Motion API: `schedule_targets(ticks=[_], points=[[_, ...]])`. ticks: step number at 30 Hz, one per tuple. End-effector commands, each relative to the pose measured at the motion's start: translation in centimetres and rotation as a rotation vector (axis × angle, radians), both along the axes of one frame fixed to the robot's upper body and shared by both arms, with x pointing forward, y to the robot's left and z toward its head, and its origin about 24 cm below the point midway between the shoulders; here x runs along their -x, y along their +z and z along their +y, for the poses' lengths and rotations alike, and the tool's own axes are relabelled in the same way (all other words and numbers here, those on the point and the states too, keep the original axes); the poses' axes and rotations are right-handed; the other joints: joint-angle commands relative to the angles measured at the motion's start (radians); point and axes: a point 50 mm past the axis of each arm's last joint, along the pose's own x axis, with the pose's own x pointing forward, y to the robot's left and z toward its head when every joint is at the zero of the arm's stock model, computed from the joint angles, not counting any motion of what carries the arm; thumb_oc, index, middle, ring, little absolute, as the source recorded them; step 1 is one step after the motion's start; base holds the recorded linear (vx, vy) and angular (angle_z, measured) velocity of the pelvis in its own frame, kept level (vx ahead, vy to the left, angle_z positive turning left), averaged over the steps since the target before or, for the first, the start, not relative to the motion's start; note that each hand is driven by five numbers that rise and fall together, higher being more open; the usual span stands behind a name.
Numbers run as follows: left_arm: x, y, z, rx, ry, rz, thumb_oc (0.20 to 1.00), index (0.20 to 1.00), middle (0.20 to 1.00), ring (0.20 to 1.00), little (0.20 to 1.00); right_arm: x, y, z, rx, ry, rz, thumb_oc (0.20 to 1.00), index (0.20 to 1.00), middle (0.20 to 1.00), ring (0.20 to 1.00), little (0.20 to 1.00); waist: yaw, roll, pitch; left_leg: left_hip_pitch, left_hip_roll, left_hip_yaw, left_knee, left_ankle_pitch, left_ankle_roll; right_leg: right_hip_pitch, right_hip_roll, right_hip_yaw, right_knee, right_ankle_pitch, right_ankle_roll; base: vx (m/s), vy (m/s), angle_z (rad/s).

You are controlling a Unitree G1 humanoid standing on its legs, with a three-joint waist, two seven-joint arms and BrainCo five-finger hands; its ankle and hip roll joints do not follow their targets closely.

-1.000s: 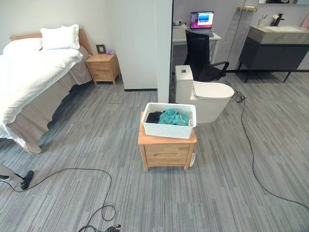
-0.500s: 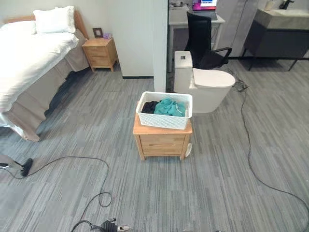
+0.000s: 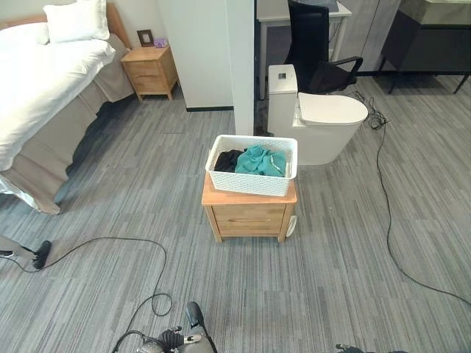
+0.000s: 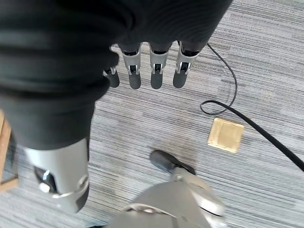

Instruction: Grab the laundry basket,head to the washer,open it,put in the laundry and shut it.

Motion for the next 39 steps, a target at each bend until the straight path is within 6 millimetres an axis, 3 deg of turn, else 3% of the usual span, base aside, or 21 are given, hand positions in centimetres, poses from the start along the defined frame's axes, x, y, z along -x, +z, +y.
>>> schedule_targets(ticks=[1, 3, 4, 5, 6, 9, 11, 12, 13, 14, 15, 16, 17, 21, 23, 26, 27, 28, 29, 34, 39], points=[[0.4, -0.4, -1.8, 0.050, 0.017, 0.010, 1.000, 1.000, 1.000, 1.000, 1.000, -0.2, 0.2, -0.6, 0.023, 0.023, 0.006, 1.000, 1.000, 1.000, 1.000, 1.000, 0.034, 0.012, -0.053, -0.027, 0.019, 0.043, 0.035, 0.116, 0.010, 0.056, -0.143, -0.023, 0.091, -0.042, 0.124, 0.52, 0.150, -0.36], [0.0, -0.2, -1.5, 0.045, 0.027, -0.011, 1.000, 1.000, 1.000, 1.000, 1.000, -0.1, 0.1, -0.1, 0.002, 0.022, 0.009, 1.000, 1.000, 1.000, 1.000, 1.000, 0.044, -0.018, -0.064, -0.057, -0.001, 0.060, 0.132, 0.069, 0.017, 0.071, -0.189, -0.035, 0.110, -0.056, 0.140, 0.44, 0.126, -0.35], [-0.6, 0.0, -1.2, 0.034, 0.028, -0.039, 1.000, 1.000, 1.000, 1.000, 1.000, -0.7, 0.0, 0.5, -0.014, 0.036, -0.010, 1.000, 1.000, 1.000, 1.000, 1.000, 0.059, -0.046, -0.070, -0.098, -0.027, 0.088, 0.221, 0.010, 0.055, 0.038, -0.234, -0.041, 0.176, -0.031, 0.157, 0.43, 0.145, -0.36], [-0.6, 0.0, -1.2, 0.034, 0.028, -0.039, 1.000, 1.000, 1.000, 1.000, 1.000, -0.7, 0.0, 0.5, -0.014, 0.036, -0.010, 1.000, 1.000, 1.000, 1.000, 1.000, 0.059, -0.046, -0.071, -0.099, -0.027, 0.088, 0.222, 0.009, 0.055, 0.038, -0.234, -0.041, 0.176, -0.031, 0.157, 0.38, 0.162, -0.25], [-1.6, 0.3, -1.1, 0.029, 0.025, -0.071, 1.000, 1.000, 1.000, 1.000, 1.000, -1.6, 0.1, 0.8, -0.017, 0.059, -0.031, 1.000, 1.000, 1.000, 1.000, 1.000, 0.065, -0.071, -0.063, -0.100, -0.053, 0.083, 0.250, -0.037, 0.059, 0.020, -0.265, -0.043, 0.248, -0.009, 0.176, 0.27, 0.128, -0.03], [-3.2, 0.8, -1.4, 0.029, -0.025, -0.115, 1.000, 1.000, 1.000, 1.000, 1.000, -3.2, 0.5, 0.9, -0.002, 0.103, -0.083, 1.000, 1.000, 1.000, 1.000, 1.000, 0.069, -0.089, -0.042, -0.066, -0.127, 0.097, 0.262, -0.129, 0.125, -0.091, -0.335, -0.026, 0.504, 0.188, 0.222, 0.29, 0.244, 0.15], [-3.9, 1.1, -1.7, 0.025, -0.059, -0.135, 1.000, 1.000, 1.000, 1.000, 1.000, -4.5, 1.0, 0.5, 0.019, 0.122, -0.132, 1.000, 1.000, 1.000, 1.000, 1.000, 0.053, -0.070, -0.011, -0.009, -0.163, 0.127, 0.260, -0.183, 0.172, -0.177, -0.417, -0.066, 0.694, 0.356, 0.246, 0.25, 0.344, 0.15], [-4.2, 1.1, -1.9, 0.022, -0.082, -0.138, 1.000, 1.000, 1.000, 1.000, 1.000, -5.1, 1.3, 0.3, 0.028, 0.123, -0.154, 1.000, 1.000, 1.000, 1.000, 1.000, 0.033, -0.054, 0.006, 0.027, -0.179, 0.126, 0.250, -0.194, 0.184, -0.215, -0.425, -0.067, 0.758, 0.370, 0.249, 0.31, 0.302, 0.17], [-4.2, 1.2, -1.8, 0.013, -0.091, -0.139, 1.000, 1.000, 1.000, 1.000, 1.000, -5.4, 1.4, 0.3, 0.030, 0.129, -0.166, 1.000, 1.000, 1.000, 1.000, 1.000, 0.010, -0.032, 0.022, 0.065, -0.186, 0.114, 0.231, -0.203, 0.190, -0.296, -0.382, -0.034, 0.811, 0.336, 0.233, 0.44, 0.212, 0.38], [-4.7, 1.5, -0.9, -0.008, -0.078, -0.161, 1.000, 1.000, 1.000, 1.000, 1.000, -5.6, 2.2, -1.1, 0.056, 0.165, -0.207, 1.000, 1.000, 1.000, 1.000, 1.000, -0.023, -0.030, 0.052, 0.132, -0.208, 0.129, 0.210, -0.223, 0.188, -0.383, -0.380, -0.075, 0.777, 0.261, 0.220, 0.33, 0.120, 0.19], [-4.5, 1.4, -0.8, -0.008, -0.078, -0.158, 1.000, 1.000, 1.000, 1.000, 1.000, -5.4, 2.1, -1.1, 0.055, 0.165, -0.204, 1.000, 1.000, 1.000, 1.000, 1.000, -0.025, -0.033, 0.052, 0.136, -0.211, 0.127, 0.210, -0.225, 0.189, -0.379, -0.384, -0.076, 0.780, 0.258, 0.222, 0.30, 0.082, 0.03], [-4.6, 1.5, -0.5, -0.023, -0.064, -0.163, 1.000, 1.000, 1.000, 1.000, 1.000, -5.4, 1.6, 0.3, 0.028, 0.163, -0.204, 1.000, 1.000, 1.000, 1.000, 1.000, -0.029, -0.029, 0.058, 0.166, -0.217, 0.150, 0.207, -0.243, 0.184, -0.374, -0.442, -0.162, 0.709, 0.239, 0.210, 0.15, 0.012, -0.08], [-4.3, 1.4, -0.2, -0.014, -0.020, -0.162, 1.000, 1.000, 1.000, 1.000, 1.000, -4.9, 1.5, 0.5, -0.006, 0.172, -0.225, 1.000, 1.000, 1.000, 1.000, 1.000, -0.048, -0.028, 0.065, 0.174, -0.217, 0.151, 0.204, -0.243, 0.177, -0.387, -0.450, -0.176, 0.656, 0.222, 0.202, 0.16, -0.023, 0.20], [-4.6, 2.1, 2.1, -0.041, 0.066, -0.213, 1.000, 1.000, 1.000, 1.000, 1.000, -4.2, 3.4, -0.8, -0.004, 0.348, -0.308, 1.000, 1.000, 1.000, 1.000, 1.000, -0.106, -0.049, 0.100, 0.191, -0.196, 0.144, 0.215, -0.243, 0.130, -0.425, -0.447, -0.070, 0.496, 0.218, 0.206, 0.10, -0.130, 0.11], [-4.0, 1.8, 2.2, -0.051, 0.077, -0.193, 1.000, 1.000, 1.000, 1.000, 1.000, -4.0, 3.7, -1.0, 0.001, 0.403, -0.307, 1.000, 1.000, 1.000, 1.000, 1.000, -0.102, -0.056, 0.087, 0.208, -0.187, 0.128, 0.206, -0.242, 0.106, -0.427, -0.462, -0.032, 0.400, 0.259, 0.224, 0.17, -0.235, -0.40], [-3.9, 1.9, 2.4, -0.058, 0.076, -0.198, 1.000, 1.000, 1.000, 1.000, 1.000, -4.5, 4.1, -0.9, 0.007, 0.484, -0.307, 1.000, 1.000, 1.000, 1.000, 1.000, -0.089, -0.068, 0.072, 0.206, -0.165, 0.118, 0.231, -0.246, 0.088, -0.383, -0.471, -0.042, 0.302, 0.272, 0.237, 0.12, -0.307, -0.20], [-2.6, 1.5, 2.8, -0.071, 0.067, -0.157, 1.000, 1.000, 1.000, 1.000, 1.000, -4.2, 3.9, -0.9, 0.017, 0.490, -0.292, 1.000, 1.000, 1.000, 1.000, 1.000, -0.078, -0.087, 0.055, 0.182, -0.112, 0.144, 0.272, -0.203, 0.072, -0.343, -0.431, -0.060, 0.241, 0.256, 0.224, 0.05, -0.370, -0.03], [-2.6, 1.5, 2.8, -0.071, 0.066, -0.157, 1.000, 1.000, 1.000, 1.000, 1.000, -4.1, 3.8, -0.9, 0.017, 0.490, -0.292, 1.000, 1.000, 1.000, 1.000, 1.000, -0.078, -0.086, 0.054, 0.181, -0.110, 0.143, 0.274, -0.203, 0.071, -0.343, -0.429, -0.060, 0.240, 0.257, 0.223, 0.00, -0.492, -0.11], [-2.2, 1.5, 3.3, -0.086, 0.059, -0.146, 1.000, 1.000, 1.000, 1.000, 1.000, -4.0, 4.4, -1.8, 0.042, 0.518, -0.293, 1.000, 1.000, 1.000, 1.000, 1.000, -0.074, -0.094, 0.054, 0.169, -0.065, 0.136, 0.298, -0.157, 0.041, -0.315, -0.378, -0.061, 0.210, 0.235, 0.210, 0.04, -0.309, -0.17], [-1.0, 1.1, 3.2, -0.079, 0.051, -0.111, 1.000, 1.000, 1.000, 1.000, 1.000, -2.5, 4.9, -3.9, 0.101, 0.534, -0.242, 1.000, 1.000, 1.000, 1.000, 1.000, -0.077, -0.083, 0.036, 0.174, -0.037, 0.115, 0.284, -0.119, 0.019, -0.278, -0.334, -0.080, 0.178, 0.213, 0.195, 0.05, -0.178, -0.09], [-1.0, 1.1, 3.2, -0.078, 0.085, -0.118, 1.000, 1.000, 1.000, 1.000, 1.000, -2.4, 4.9, -4.0, 0.100, 0.525, -0.237, 1.000, 1.000, 1.000, 1.000, 1.000, -0.089, -0.072, 0.036, 0.215, -0.022, 0.132, 0.250, -0.097, 0.006, -0.299, -0.312, -0.065, 0.229, 0.178, 0.185, 0.04, -0.114, -0.05]])
